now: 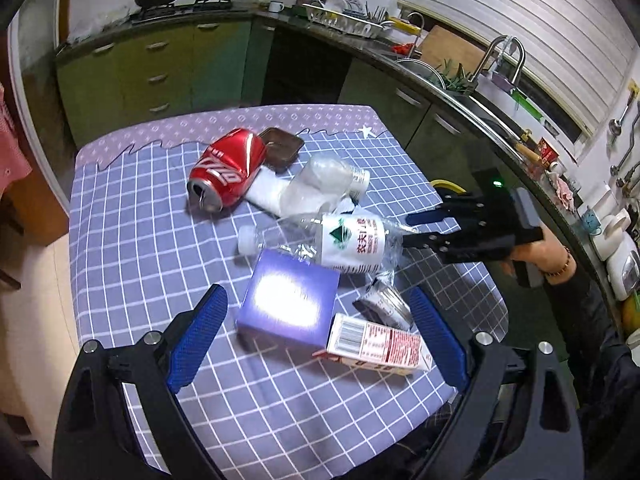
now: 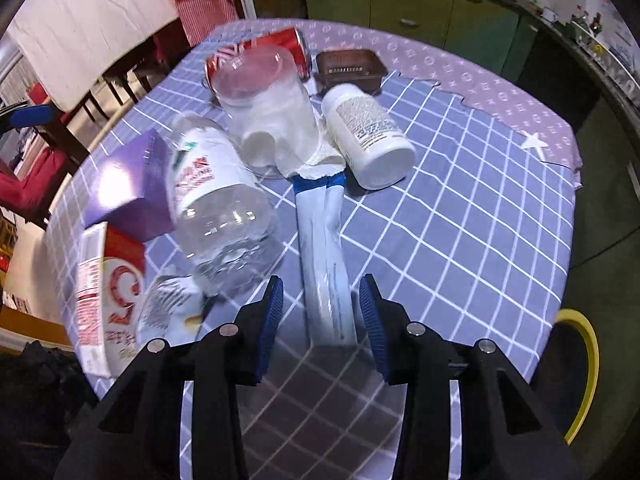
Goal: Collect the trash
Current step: 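Grasp the white toothpaste tube with the right gripper, then drop the toothpaste tube into the bin with the right gripper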
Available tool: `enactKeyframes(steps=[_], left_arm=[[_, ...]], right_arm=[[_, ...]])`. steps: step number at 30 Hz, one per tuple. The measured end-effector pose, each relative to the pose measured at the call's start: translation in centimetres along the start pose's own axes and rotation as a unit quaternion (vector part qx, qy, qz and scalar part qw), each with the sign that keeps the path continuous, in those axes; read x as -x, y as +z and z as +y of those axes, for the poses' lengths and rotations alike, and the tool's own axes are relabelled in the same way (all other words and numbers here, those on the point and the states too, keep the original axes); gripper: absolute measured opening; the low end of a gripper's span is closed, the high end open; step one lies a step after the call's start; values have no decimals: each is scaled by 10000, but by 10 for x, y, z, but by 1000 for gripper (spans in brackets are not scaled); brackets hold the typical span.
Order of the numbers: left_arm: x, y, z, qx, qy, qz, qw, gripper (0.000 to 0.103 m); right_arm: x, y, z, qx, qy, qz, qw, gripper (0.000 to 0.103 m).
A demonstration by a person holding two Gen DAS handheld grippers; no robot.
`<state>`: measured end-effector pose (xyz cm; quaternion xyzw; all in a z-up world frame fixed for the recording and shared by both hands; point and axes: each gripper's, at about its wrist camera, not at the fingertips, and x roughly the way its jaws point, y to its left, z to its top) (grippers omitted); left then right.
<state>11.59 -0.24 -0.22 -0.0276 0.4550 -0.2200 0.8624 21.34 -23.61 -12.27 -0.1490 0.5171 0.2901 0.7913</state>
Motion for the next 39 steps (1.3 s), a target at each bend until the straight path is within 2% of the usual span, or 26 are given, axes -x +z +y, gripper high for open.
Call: enactKeyframes(steps=[2,7,8,12,22,26,30,32,36,39], left_arm=[[0,-4,1,35,-18,6,10000,88],[0,-12,-2,60,-50,54,10000,88],[-1,-11,-2,56,-55,63,9999,88],[-1,-10,-5,21,-51,59,10000,88],[-6,-13,-9,-31,-69,113,9999,88],[-8,-13,-13,-56,-87,134,9999,88],[-11,-13,-17,-107,-118,154,9998,88],[-14,-13,-20,-132,-134,174,9997,88],[-18,-12,-26,-194,-128,218,9995,88],[-20,-12,-29,-243,-91,256,9993,88]], right_arm=[[-10,2,-2,15,25,82,10000,31],[-23,2,-4,32,78,145,9999,31],[-24,2,-4,33,69,148,9999,24],[-24,-2,-7,-22,32,106,9999,18],[17,-39,-10,-208,-33,-103,9997,16],[52,-64,-23,-528,-85,-392,9978,16],[91,-93,-74,-1337,-455,-727,9873,16],[97,-106,-106,-1736,-671,-715,9799,16],[79,-138,-177,-2657,-1011,-271,9584,17],[53,-157,-210,-3061,-1114,59,9454,21]])
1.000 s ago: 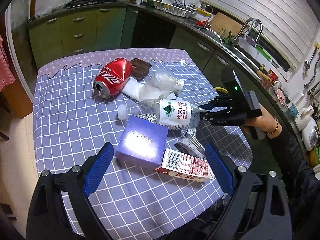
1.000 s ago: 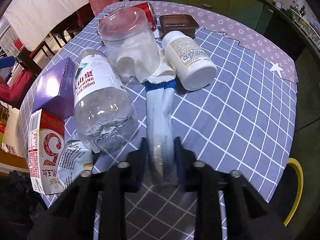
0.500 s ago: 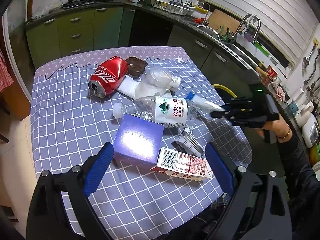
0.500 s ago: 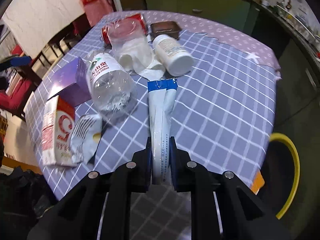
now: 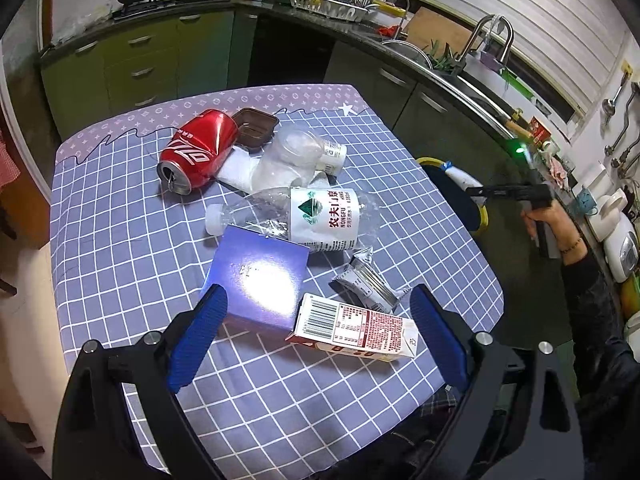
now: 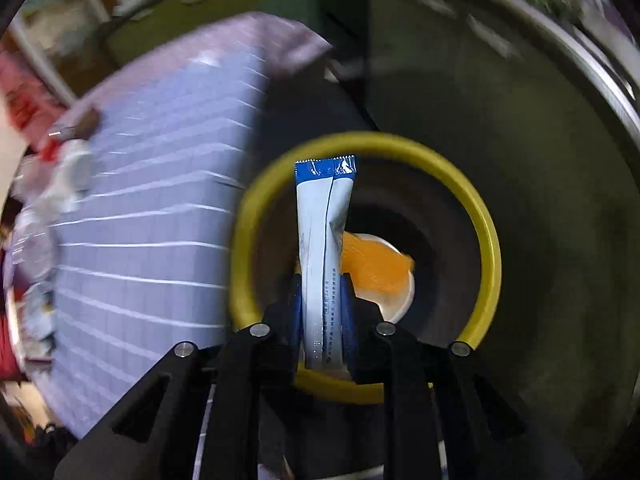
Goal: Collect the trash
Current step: 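Drop the toothpaste tube into the bin with the right gripper, then grasp the purple box with the left gripper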
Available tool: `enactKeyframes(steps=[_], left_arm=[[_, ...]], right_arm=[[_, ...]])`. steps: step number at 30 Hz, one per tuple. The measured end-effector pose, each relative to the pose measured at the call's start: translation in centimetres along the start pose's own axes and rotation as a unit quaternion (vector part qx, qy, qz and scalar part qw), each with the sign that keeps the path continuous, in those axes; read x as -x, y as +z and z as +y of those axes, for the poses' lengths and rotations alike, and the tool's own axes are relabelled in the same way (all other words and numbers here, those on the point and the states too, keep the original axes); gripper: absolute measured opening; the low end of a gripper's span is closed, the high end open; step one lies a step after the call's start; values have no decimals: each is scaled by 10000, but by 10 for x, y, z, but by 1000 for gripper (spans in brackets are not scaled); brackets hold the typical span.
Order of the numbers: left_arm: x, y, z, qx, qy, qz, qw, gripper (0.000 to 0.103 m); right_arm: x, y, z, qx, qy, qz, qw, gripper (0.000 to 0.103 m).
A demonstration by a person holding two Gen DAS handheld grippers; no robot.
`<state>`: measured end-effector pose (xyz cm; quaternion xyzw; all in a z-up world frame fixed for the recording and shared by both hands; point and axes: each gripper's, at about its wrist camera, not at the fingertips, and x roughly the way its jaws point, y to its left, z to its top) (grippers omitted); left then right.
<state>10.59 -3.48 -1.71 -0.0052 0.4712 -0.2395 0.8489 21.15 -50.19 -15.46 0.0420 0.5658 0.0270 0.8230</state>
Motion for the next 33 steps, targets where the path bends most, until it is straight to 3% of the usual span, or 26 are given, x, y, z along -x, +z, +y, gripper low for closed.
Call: enactKeyframes(steps=[5,8,14,19,33], left_arm=[[-4,3,-2,-63,86,73,9999,88],[-7,4,-2,-118,98,111,9998,91],[-17,8,0,-410,43,148,9990,96],[-33,13,5,-768,371,316,9959,96],[-98,30,32,-727,465,1084,9903,96]], right_arm=[[-22,-1,-26,-281,-351,61,9990,42],[-12,-4,-27,-308,-365,-86,9988,47],[37,-22,-7,-199,-116,-598,9979,50],[67,-40,9,2,87,-781,9969,50],[66,-46,53,397,264,-669,9966,51]])
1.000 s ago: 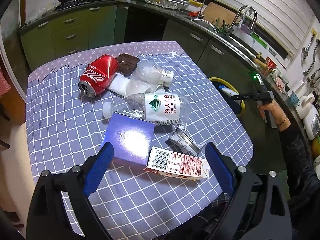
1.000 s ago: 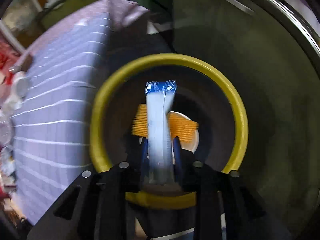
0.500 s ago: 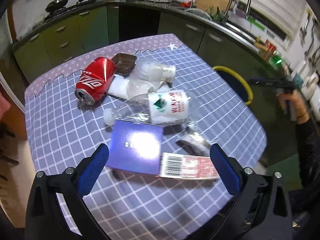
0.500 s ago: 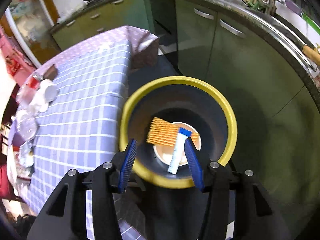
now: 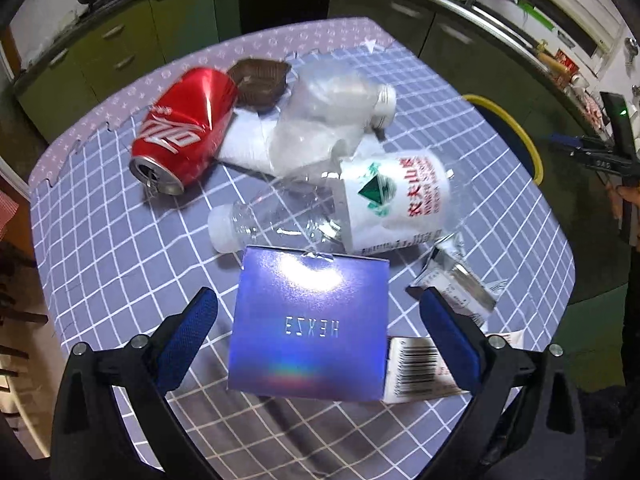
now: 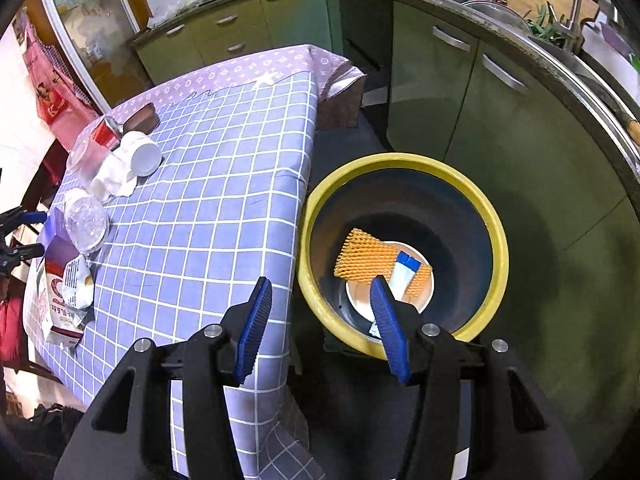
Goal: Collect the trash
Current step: 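Grasp the purple box with the left gripper, then carry the purple box over the bin and release it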
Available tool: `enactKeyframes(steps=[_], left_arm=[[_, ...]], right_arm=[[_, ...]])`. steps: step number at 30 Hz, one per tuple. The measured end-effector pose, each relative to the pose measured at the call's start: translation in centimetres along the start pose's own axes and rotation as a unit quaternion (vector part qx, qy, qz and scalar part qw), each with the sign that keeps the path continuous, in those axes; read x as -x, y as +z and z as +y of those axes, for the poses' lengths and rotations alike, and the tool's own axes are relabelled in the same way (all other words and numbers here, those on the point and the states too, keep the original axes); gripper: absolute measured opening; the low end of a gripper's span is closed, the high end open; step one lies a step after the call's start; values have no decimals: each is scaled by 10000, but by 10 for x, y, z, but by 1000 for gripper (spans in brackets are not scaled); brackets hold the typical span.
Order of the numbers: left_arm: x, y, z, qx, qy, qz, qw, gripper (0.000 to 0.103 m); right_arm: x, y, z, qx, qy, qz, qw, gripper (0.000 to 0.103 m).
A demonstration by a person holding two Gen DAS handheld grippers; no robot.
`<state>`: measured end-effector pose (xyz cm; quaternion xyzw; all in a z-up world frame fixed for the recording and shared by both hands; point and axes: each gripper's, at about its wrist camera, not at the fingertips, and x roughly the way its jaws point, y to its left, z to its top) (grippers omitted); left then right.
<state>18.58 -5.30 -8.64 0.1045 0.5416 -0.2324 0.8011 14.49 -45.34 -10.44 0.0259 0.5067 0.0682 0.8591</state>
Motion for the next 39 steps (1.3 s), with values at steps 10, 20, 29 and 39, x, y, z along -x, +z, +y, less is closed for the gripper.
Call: enactKeyframes(steps=[10,20,29,39], left_arm=[[-24,0,5,-59,-35,346,9994,80],[-5,2,11,-84,144,103,9998,74],[48,27,-7,-326,309,-409,9982,74],[50,95,-132,-1475,-464,-540,9865,74]], right_arm=[[-8,2,2,15,46,86,10000,52],[-4,0,5,58,81,39,9999,52],[9,-8,-7,-94,52,-112,9999,52],[45,-34,-48,-507,-147,-391,9978,52]])
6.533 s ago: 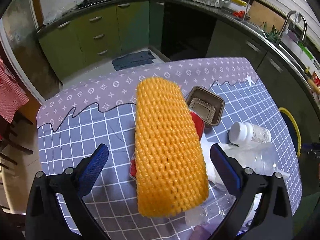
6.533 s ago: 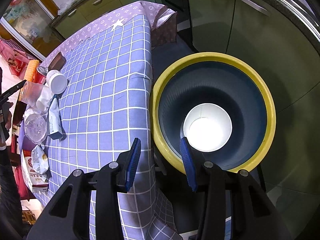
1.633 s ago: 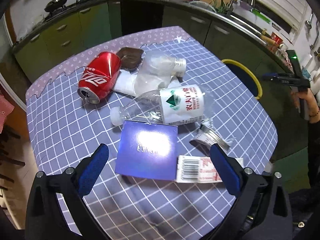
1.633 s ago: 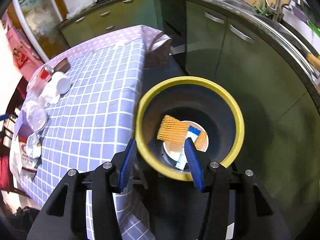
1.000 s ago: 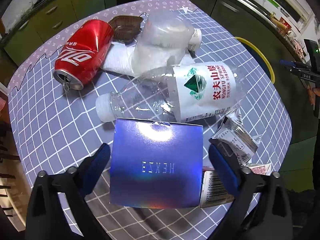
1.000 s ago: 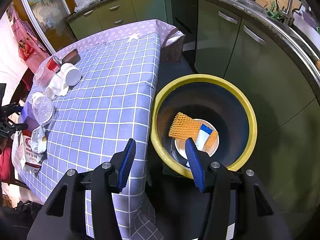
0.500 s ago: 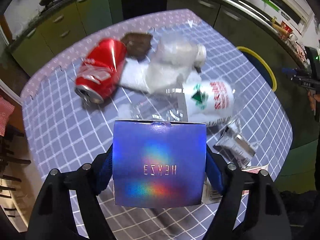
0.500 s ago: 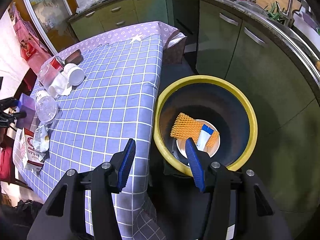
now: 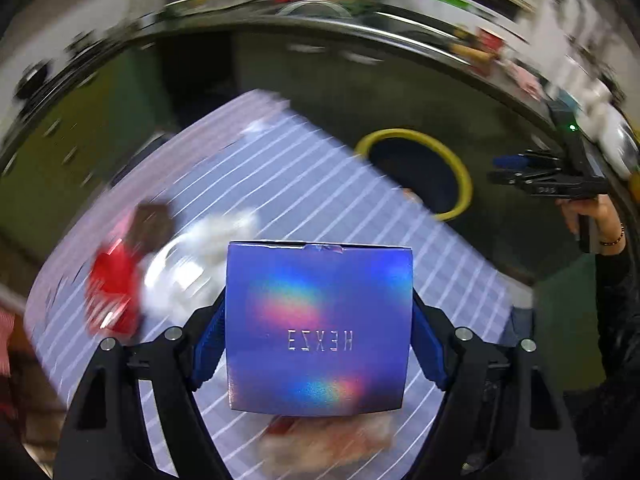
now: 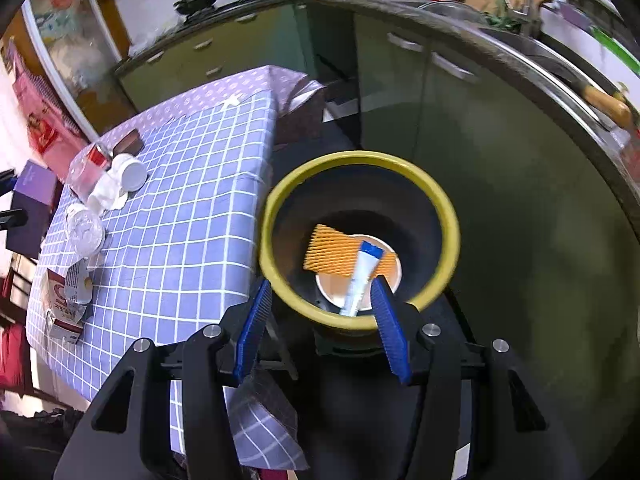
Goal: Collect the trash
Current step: 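Carry the purple box over the bin and release it, then grasp the Nongfu Spring water bottle with the right gripper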
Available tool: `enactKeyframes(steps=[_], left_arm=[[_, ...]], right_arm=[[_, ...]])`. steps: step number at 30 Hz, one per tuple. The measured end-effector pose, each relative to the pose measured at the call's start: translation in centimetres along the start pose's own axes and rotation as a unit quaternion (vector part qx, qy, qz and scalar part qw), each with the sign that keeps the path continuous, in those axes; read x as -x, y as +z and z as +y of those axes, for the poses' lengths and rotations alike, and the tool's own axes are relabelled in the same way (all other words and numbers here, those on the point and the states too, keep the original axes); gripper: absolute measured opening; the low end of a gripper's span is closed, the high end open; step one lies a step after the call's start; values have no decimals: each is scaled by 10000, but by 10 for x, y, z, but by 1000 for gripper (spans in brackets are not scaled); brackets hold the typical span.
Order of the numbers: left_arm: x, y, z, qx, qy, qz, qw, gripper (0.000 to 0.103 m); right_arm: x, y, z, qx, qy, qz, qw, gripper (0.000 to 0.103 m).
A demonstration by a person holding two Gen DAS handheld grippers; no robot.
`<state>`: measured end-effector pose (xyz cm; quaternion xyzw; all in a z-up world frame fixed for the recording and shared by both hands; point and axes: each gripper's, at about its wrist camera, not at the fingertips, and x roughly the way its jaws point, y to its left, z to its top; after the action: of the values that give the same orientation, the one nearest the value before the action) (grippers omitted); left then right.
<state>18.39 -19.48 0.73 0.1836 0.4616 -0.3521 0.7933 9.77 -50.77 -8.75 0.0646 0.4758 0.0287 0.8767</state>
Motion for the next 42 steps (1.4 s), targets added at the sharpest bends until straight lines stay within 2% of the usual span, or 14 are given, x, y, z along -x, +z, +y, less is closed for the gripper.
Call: enactKeyframes(steps=[4,9,14,15,16,20,25,30,33,36,42], left_arm=[[-42,58,-63,-501,-570,42,9971,74],[-102,111,-119,-833,-861,142,9927,74],[-159,147,-148,-838,-880,270,9922,75],[-171,152,-152,-801,-873,293,9925,78],[-182,156,-154,-765,-880,337,9926,83],[-200,157,-156,-743,-705,473,9936,84],[-167,149,-142,-669,-689,238,9951,84],[-98,120,-110,-405,-707,-181,9965,87],[-56,92,-85,-159,-636,-408,9970,88],[-17,58,-56,114,-444,-549,9974,89],[42,-19,-6,720,68,-745,9946,90]], right_arm=[[15,-13,-17,-145,-45,-88,9998,52],[30,-35,-44,-381,-107,-133,9991,52],[34,-53,-69,-643,-138,-106,9978,52],[34,-55,-74,-697,-140,-100,9974,52],[34,-58,-79,-751,-139,-99,9970,52],[33,-65,-86,-846,-107,-82,9963,52],[31,-65,-82,-812,-60,-78,9966,52],[29,-54,-61,-590,9,-85,9982,52],[27,-45,-40,-375,105,-98,9992,52],[21,-34,-10,-64,266,-51,9996,53],[4,-12,81,921,774,129,9927,53]])
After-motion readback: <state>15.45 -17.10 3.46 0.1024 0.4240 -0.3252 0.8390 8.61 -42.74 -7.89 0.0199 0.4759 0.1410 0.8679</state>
